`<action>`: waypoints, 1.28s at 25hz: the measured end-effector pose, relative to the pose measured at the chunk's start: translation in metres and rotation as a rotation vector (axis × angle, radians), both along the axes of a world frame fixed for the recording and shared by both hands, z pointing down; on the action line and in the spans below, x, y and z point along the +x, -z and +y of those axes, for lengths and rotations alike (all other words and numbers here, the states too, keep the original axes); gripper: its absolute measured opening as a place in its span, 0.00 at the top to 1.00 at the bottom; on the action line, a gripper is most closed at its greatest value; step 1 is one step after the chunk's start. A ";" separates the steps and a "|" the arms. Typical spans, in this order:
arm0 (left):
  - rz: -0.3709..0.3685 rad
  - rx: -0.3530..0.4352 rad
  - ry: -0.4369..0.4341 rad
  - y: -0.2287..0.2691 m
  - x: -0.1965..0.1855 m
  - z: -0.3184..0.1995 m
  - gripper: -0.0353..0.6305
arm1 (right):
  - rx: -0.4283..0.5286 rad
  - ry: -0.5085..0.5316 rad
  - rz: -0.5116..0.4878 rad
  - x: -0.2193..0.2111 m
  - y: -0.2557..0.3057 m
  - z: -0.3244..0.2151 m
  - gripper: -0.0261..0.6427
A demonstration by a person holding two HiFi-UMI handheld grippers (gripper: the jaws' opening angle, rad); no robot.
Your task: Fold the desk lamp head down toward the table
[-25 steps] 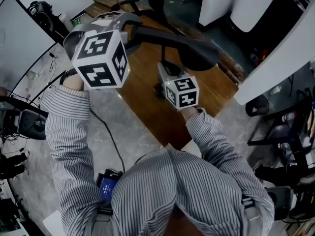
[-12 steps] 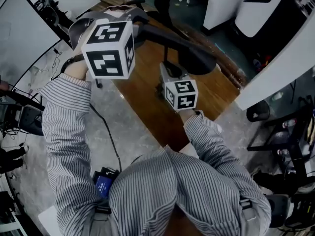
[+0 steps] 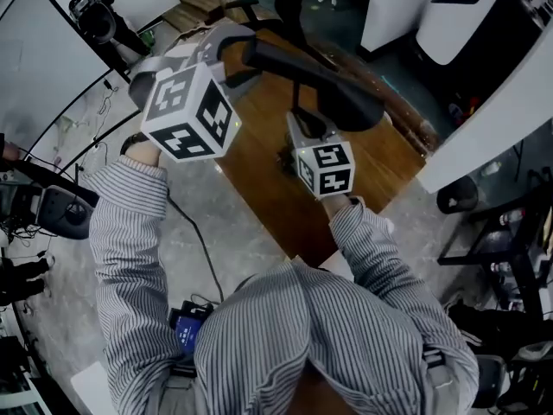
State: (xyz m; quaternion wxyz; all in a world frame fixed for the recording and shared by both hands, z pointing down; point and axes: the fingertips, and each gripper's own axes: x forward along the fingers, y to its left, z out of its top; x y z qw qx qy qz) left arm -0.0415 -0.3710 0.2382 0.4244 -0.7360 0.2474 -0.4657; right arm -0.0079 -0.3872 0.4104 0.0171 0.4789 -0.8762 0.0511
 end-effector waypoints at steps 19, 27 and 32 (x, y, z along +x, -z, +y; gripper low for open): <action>1.326 -0.574 0.177 -0.138 0.023 0.089 0.88 | 0.056 0.029 -0.042 0.055 0.019 0.109 0.95; 1.403 -0.663 0.242 -0.164 0.049 0.103 0.94 | -0.026 -0.038 -0.059 0.070 -0.004 0.121 0.96; 1.387 -0.682 0.244 -0.170 0.055 0.109 0.94 | -0.040 -0.035 -0.050 0.066 -0.008 0.125 0.96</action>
